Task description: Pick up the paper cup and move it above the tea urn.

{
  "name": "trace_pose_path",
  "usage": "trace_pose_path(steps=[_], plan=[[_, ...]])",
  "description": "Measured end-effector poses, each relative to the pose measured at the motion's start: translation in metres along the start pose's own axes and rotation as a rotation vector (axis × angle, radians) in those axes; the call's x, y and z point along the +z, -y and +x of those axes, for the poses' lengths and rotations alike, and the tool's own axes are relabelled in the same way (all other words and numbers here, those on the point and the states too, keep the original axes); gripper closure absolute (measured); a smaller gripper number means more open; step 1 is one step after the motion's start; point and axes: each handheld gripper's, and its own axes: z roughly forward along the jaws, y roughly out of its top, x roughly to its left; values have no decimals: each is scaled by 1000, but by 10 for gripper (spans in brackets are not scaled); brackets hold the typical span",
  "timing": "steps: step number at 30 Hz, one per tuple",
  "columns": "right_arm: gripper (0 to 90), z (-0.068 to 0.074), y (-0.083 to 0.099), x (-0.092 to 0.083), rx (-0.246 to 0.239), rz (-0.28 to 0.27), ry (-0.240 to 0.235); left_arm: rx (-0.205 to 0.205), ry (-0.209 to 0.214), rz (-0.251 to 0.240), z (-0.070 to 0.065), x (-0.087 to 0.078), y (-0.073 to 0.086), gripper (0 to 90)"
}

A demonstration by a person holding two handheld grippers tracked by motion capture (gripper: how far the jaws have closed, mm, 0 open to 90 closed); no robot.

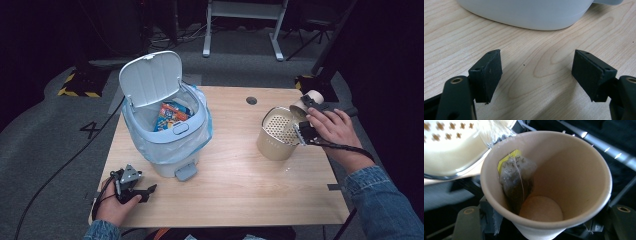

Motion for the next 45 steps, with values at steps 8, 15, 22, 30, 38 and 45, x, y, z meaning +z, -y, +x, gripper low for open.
trace_pose_path(steps=[8,15,22,30,38,45], plan=[[318,3,-11,-3,-269,88,111,0,0,0,0,0,0,247],[315,4,-16,-5,-361,92,148,0,1,0,0,0,0,246],[315,3,-14,-5,-354,93,153,0,1,0,0,0,0,246],[314,-1,-13,-6,-314,77,166,-1,1,0,0,0,0,246],[316,2,-27,-2,-561,120,185,-1,1,0,0,0,0,246],[321,-2,-28,1,-588,137,197,0,1,0,0,0,0,245]])
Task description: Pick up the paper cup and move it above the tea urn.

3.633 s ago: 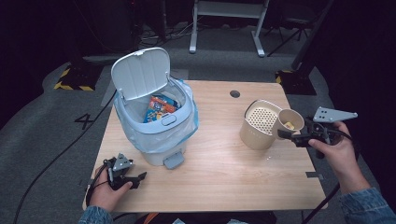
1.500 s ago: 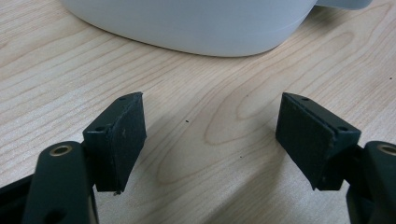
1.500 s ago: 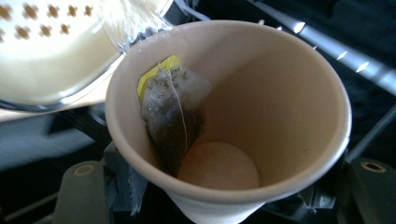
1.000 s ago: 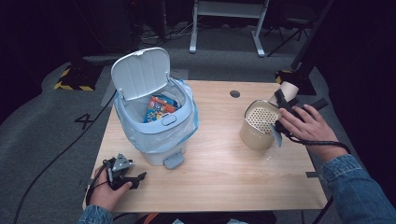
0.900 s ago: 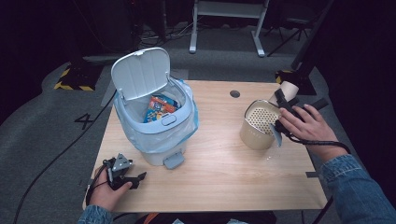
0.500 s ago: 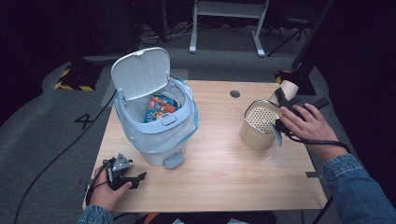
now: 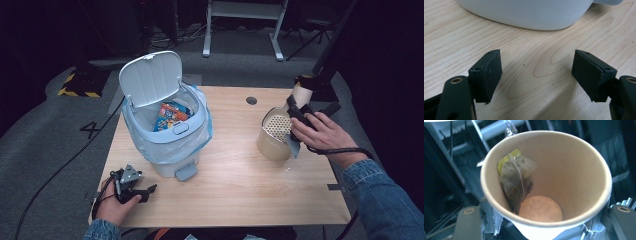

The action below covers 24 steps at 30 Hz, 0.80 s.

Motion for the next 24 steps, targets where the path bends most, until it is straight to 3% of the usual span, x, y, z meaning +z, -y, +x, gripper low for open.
trace_pose_path(steps=[1,2,3,6,10,12,14,18,21,24], plan=[[321,2,0,-1,-3,-25,8,0,0,1,0,0,0,246],[321,2,1,0,-1,-25,5,1,0,1,0,0,0,245],[322,2,3,1,1,17,2,1,0,0,0,0,0,245],[322,5,2,-2,-21,-8,16,0,0,0,0,0,0,245],[322,2,7,-2,9,49,22,0,1,0,0,0,0,245],[320,4,4,-1,8,12,25,0,1,0,0,0,0,245],[319,3,6,-2,63,-1,29,0,1,1,0,0,0,244],[316,2,11,-3,107,5,40,0,1,1,0,0,0,244],[313,2,17,-5,192,-17,46,0,1,1,0,0,0,244],[313,1,21,-6,181,9,50,0,1,1,0,0,0,244]])
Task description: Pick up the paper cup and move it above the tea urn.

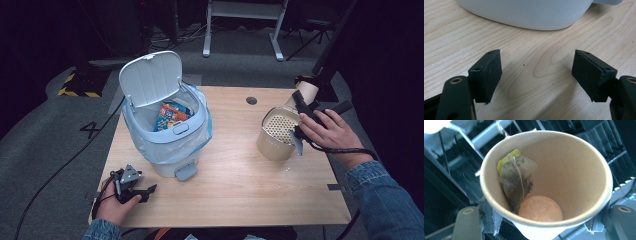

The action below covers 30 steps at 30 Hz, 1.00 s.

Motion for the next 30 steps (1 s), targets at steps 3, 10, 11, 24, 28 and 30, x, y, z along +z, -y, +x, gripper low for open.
trace_pose_path(steps=[3,10,11,24,28,30], plan=[[314,-4,3,-1,-50,73,23,0,0,0,0,0,0,244],[328,-1,-22,-2,-316,46,7,7,-2,1,0,0,0,240],[328,-1,-22,-2,-316,46,7,7,-2,1,0,0,0,240],[332,-5,-18,7,-364,139,-51,4,4,3,0,0,0,237],[332,-1,-26,7,-368,97,-9,1,4,1,0,0,0,237],[329,-4,-24,9,-361,99,30,6,1,1,0,0,0,237]])
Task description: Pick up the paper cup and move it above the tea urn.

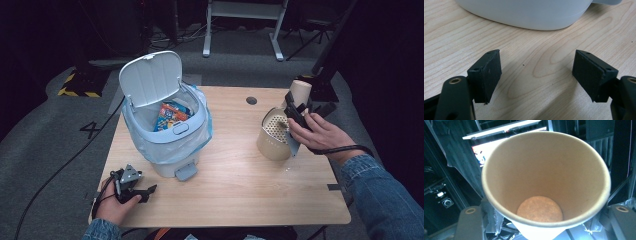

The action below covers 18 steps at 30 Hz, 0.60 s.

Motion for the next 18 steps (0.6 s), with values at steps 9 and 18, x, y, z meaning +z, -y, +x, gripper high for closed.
trace_pose_path(steps=[9,18], plan=[[310,-4,12,-2,156,-39,-30,-4,5,2,0,0,0,236],[305,1,38,0,555,-153,-123,-5,5,-1,0,0,0,236]])
